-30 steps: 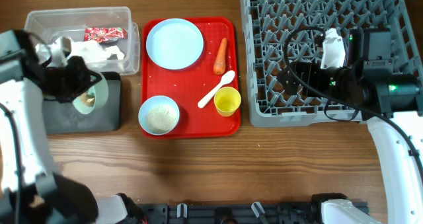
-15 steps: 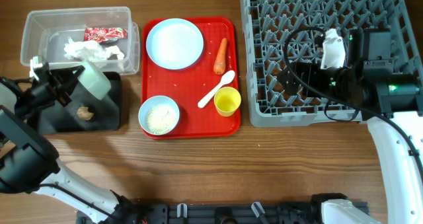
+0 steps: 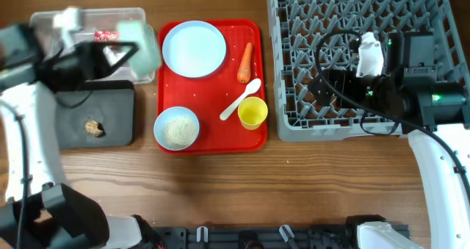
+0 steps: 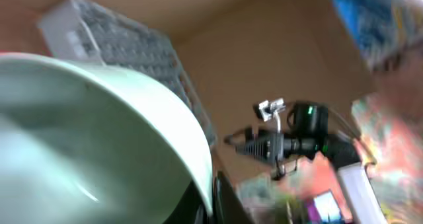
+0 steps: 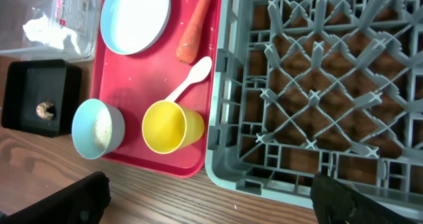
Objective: Sort waste into correct bins and load items into the dishwasher rack
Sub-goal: 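Lift the green bowl with the left gripper and tip the scrap onto the black tray, then set the green bowl on the red tray and grasp the blue rice bowl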
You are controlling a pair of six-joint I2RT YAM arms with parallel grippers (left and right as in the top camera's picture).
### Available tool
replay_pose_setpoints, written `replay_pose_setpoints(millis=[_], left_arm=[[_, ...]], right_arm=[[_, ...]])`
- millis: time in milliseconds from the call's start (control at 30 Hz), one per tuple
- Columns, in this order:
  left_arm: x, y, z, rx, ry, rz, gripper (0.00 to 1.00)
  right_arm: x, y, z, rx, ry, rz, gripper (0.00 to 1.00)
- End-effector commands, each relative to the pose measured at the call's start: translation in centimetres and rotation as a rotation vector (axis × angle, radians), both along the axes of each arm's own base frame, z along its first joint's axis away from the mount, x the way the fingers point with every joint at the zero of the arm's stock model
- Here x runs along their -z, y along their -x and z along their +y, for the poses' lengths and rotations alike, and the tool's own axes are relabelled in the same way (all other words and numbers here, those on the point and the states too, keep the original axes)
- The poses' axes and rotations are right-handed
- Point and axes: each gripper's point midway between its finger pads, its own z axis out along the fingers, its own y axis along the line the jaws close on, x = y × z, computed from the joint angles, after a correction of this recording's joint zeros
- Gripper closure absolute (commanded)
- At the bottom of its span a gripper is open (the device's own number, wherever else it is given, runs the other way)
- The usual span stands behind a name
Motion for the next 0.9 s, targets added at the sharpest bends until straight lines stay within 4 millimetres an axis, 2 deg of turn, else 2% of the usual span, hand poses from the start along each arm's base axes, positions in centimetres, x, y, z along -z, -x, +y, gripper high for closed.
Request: replay_pose_setpoints(millis=[0,33,100,200,300,400,467,600,667,700,733,767,800,867], left_arm=[[2.0,-3.8,-5.9,-0.079,-0.147,0.23,0.96],[1.6,-4.4,-7.2,-0.08,-0.165,0.192,0.96],[1.5,-6.6,-11.8,-0.162,-0.284,0.07,0.96],[5.7,-8.1,-14.1,-0.34,-0.582,0.023,0.96],[9.4,-8.3,-14.5,-0.417,-0.791,0.035,0.96],[16.2,-6.3,-14.1,-0.328,-0.997,0.167,0.96],[20.0,-4.8,-13.6,-0.266,-1.074,0.281,0.96],[24.5,-1.5,-13.8,-0.145,-1.192,0.417,0.96],[25.7,-1.3,-13.8,-0.133,-1.216,0.433,0.96],[26.2,-1.2,-13.8,-0.127,-1.223,0.444,0.91],[26.4,-1.1,-13.7,-0.121,-1.23,0.454,0.68],[26.5,-1.0,-13.6,-0.119,-1.232,0.457,0.51],[26.3,-1.1,-13.6,-0.123,-1.23,0.455,0.38],[24.7,-1.4,-12.9,-0.147,-1.216,0.462,0.32]], right_arm=[[0.0,-0.1,-0.1,-0.004,0.013,-0.006,0.0],[0.0,-0.1,-0.1,-0.005,0.014,-0.005,0.0],[0.0,-0.1,-0.1,-0.005,0.014,-0.006,0.0],[0.0,-0.1,-0.1,-0.004,0.013,-0.003,0.0],[0.0,-0.1,-0.1,-0.005,0.014,-0.003,0.0],[0.0,-0.1,-0.1,-0.005,0.015,-0.004,0.0],[0.0,-0.1,-0.1,-0.006,0.015,-0.003,0.0],[0.0,-0.1,-0.1,-0.01,0.017,-0.006,0.0],[0.0,-0.1,-0.1,-0.012,0.019,-0.007,0.0],[0.0,-0.1,-0.1,-0.012,0.018,-0.006,0.0],[0.0,-0.1,-0.1,-0.011,0.018,-0.005,0.0],[0.0,-0.1,-0.1,-0.011,0.017,-0.005,0.0],[0.0,-0.1,-0.1,-0.011,0.017,-0.006,0.0],[0.0,-0.1,-0.1,-0.011,0.018,-0.008,0.0]])
